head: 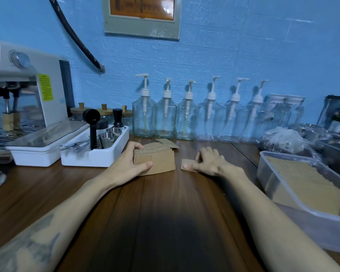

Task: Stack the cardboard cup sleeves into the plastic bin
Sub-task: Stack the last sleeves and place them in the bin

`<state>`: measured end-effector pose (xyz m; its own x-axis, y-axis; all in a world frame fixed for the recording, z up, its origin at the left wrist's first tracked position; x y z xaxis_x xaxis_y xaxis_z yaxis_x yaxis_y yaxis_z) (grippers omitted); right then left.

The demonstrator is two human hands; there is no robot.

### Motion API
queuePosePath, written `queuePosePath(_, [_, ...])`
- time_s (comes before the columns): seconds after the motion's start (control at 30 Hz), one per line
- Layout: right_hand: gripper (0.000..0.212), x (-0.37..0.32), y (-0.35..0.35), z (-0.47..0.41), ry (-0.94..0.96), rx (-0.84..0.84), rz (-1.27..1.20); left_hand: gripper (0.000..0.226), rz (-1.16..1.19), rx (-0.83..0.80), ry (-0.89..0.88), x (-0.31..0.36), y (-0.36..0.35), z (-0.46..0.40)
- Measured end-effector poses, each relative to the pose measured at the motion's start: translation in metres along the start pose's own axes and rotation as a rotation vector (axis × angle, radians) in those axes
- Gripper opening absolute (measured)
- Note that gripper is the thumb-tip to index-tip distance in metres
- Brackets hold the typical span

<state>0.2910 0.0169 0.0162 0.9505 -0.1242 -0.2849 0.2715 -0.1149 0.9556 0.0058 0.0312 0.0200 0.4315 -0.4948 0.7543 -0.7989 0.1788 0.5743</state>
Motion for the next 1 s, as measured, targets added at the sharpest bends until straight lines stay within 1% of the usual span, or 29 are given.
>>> queuePosePath(0.1, [0.054, -0.001, 0.004, 0.006, 0.033, 0.022, -0.068, 0.044, -0.006, 0.0, -0.005, 0.0, 0.0, 0.001])
queuePosePath(0.13, [0.056, -0.003, 0.004, 0.006, 0.044, 0.011, -0.063, 0.045, -0.007, -0.001, -0.004, 0.0, 0.0, 0.001])
queuePosePath(0.17, [0.063, -0.004, 0.003, 0.008, 0.051, -0.008, -0.056, 0.046, -0.01, -0.001, -0.002, 0.0, 0.0, 0.001])
queuePosePath(0.23, [0.087, -0.008, 0.003, 0.013, 0.037, -0.063, -0.037, 0.046, -0.016, -0.002, -0.004, 0.0, 0.0, 0.001])
queuePosePath(0.27, [0.092, -0.009, 0.004, 0.014, 0.026, -0.091, -0.01, 0.046, -0.018, -0.001, -0.006, 0.0, 0.0, 0.001])
queuePosePath(0.33, [0.086, -0.009, 0.005, 0.016, 0.003, -0.131, 0.063, 0.047, -0.025, 0.0, -0.007, 0.0, 0.0, 0.0])
queuePosePath(0.4, [0.076, -0.011, 0.008, 0.016, 0.002, -0.134, 0.07, 0.045, -0.023, 0.001, -0.012, 0.0, -0.001, 0.0])
queuePosePath(0.47, [0.067, -0.015, 0.01, 0.017, 0.029, -0.114, 0.009, 0.044, -0.018, 0.001, -0.016, 0.001, -0.001, 0.0])
queuePosePath(0.6, [0.055, -0.026, 0.021, 0.018, 0.107, -0.037, -0.204, 0.042, -0.023, 0.005, -0.016, 0.0, 0.0, 0.0])
queuePosePath(0.7, [0.04, -0.039, 0.031, 0.02, 0.209, 0.04, -0.219, 0.041, -0.022, 0.003, -0.014, -0.002, -0.001, -0.001])
queuePosePath(0.8, [0.032, -0.048, 0.038, 0.024, 0.289, 0.09, -0.274, 0.045, -0.032, -0.001, -0.01, -0.004, -0.001, -0.002])
queuePosePath(0.87, [0.026, -0.05, 0.046, 0.027, 0.301, 0.111, -0.41, 0.05, -0.049, -0.004, -0.015, -0.003, -0.001, -0.002])
queuePosePath(0.93, [0.02, -0.05, 0.056, 0.031, 0.282, 0.132, -0.607, 0.055, -0.057, 0.0, -0.031, 0.0, -0.001, -0.001])
queuePosePath(1.0, [0.024, -0.05, 0.061, 0.034, 0.263, 0.136, -0.841, 0.056, -0.045, -0.001, -0.034, 0.002, 0.0, 0.0])
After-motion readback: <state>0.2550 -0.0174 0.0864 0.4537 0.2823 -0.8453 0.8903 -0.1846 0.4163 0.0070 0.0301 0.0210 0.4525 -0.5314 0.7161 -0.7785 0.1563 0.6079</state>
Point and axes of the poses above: each hand's wrist, its own z-axis away from the middle knuckle, its own y-axis out of the back of the hand, x = y × z, the point moved 7 cm from there along -z, towards the middle knuckle
